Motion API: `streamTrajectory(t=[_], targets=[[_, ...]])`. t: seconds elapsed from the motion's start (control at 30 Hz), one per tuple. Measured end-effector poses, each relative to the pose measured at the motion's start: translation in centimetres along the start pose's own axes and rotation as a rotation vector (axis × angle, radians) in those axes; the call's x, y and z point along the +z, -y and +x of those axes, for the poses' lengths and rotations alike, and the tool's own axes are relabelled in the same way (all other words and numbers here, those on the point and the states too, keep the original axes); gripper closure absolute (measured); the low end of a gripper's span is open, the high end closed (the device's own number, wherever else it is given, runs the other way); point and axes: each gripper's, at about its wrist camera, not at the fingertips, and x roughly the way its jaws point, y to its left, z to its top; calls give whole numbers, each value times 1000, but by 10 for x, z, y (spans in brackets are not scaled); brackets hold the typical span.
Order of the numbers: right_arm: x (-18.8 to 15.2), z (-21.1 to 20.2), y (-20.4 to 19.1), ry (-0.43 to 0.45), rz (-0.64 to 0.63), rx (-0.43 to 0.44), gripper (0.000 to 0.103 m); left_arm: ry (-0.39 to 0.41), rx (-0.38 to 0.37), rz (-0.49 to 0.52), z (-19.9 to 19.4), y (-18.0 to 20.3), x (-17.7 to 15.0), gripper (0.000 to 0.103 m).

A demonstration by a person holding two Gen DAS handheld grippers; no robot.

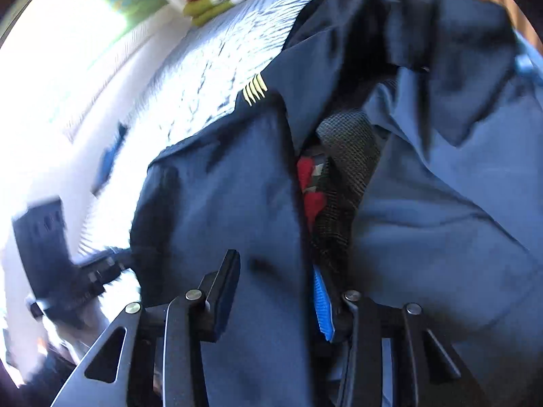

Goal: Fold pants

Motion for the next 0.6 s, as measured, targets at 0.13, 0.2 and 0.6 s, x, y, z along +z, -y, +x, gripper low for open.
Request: streamTrajectory(t=[0.13,0.2,0.6], targets=[[3,1,11,2,25,-1,53,16,16,22,1,-2,2,43],[3,0,14,-8,26,29,52,10,8,24,3,-2,-1,38],[7,20,-6,-41,-37,-18,49,23,69,97,7,0,-6,89]])
